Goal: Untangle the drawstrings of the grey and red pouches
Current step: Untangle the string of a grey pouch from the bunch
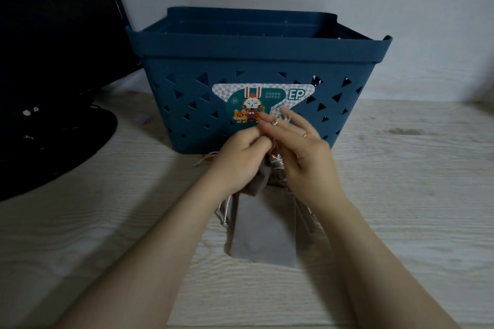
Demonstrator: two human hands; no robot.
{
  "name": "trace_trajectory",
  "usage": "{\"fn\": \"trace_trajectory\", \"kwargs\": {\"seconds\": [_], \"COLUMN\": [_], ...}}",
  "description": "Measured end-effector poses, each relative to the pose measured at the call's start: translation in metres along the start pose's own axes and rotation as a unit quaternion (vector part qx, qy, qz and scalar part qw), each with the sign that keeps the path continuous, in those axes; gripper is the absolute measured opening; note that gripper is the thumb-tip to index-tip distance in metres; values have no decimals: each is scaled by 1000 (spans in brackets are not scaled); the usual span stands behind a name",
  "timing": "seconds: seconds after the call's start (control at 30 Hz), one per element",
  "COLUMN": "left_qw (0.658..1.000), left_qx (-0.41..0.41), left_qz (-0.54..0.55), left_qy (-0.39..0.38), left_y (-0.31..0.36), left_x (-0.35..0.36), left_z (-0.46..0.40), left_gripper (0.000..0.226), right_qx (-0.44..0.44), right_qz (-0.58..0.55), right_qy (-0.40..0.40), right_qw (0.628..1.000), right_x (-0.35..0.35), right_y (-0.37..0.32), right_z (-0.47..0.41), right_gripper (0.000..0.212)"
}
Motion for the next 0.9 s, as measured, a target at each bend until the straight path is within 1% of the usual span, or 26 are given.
{"fn": "trace_trajectory", "kwargs": {"seconds": [0.07, 0.2, 0.27, 0.33, 0.4, 0.47, 0.5, 0.57, 0.63, 0.7, 0.77, 0.83, 0.9], "left_qw": [1000, 1000, 997, 986, 980, 986, 990, 994, 996, 998, 998, 999, 998], "left_qx": [-8, 4, 53, 115, 138, 118, 106, 89, 68, 50, 39, 29, 18], "left_qz": [-30, -21, -62, -124, -142, -114, -92, -53, -17, 7, 14, 29, 51], "left_qy": [-1, -19, -12, 4, 18, 22, 26, 40, 46, 43, 37, 34, 35], "left_y": [-3, -5, -1, 3, 3, 0, 0, 0, 0, -2, -3, -3, -3], "left_x": [-1, 0, -1, -2, -4, -7, -7, -7, -6, -5, -4, -4, -5], "left_z": [0, -1, -1, 0, -1, -2, -2, -2, -1, -2, -2, -2, -2], "left_gripper": [16, 17, 17, 22, 27, 32, 31, 27, 28, 33, 35, 37, 36], "right_qx": [3, 25, 37, 53, 99, 151, 166, 183, 194, 201, 194, 163, 109], "right_qz": [-10, -7, -5, -14, -53, -111, -142, -197, -223, -216, -189, -159, -116], "right_qy": [-4, 25, 39, 55, 51, 35, 31, 31, 25, 18, 13, 6, -1], "right_qw": [1000, 999, 999, 997, 992, 982, 975, 963, 955, 955, 962, 974, 987], "right_x": [0, -4, -4, -7, -8, -7, -5, -3, -2, -2, -2, -3, -5], "right_y": [3, 7, 7, 6, 7, 10, 12, 14, 15, 14, 13, 10, 6], "right_z": [1, 2, 2, 2, 1, 1, 1, 1, 1, 1, 1, 1, -1], "right_gripper": [31, 25, 24, 23, 23, 36, 36, 29, 26, 26, 21, 14, 15]}}
Point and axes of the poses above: each hand's wrist, its own z-axis away from the middle knuckle, its own x-axis out of the palm, y = z × x, the point moved 5 cm from there along -z, towards the middle knuckle, and after that the axes turned 1 degree about -y, right-handed, at the moved point
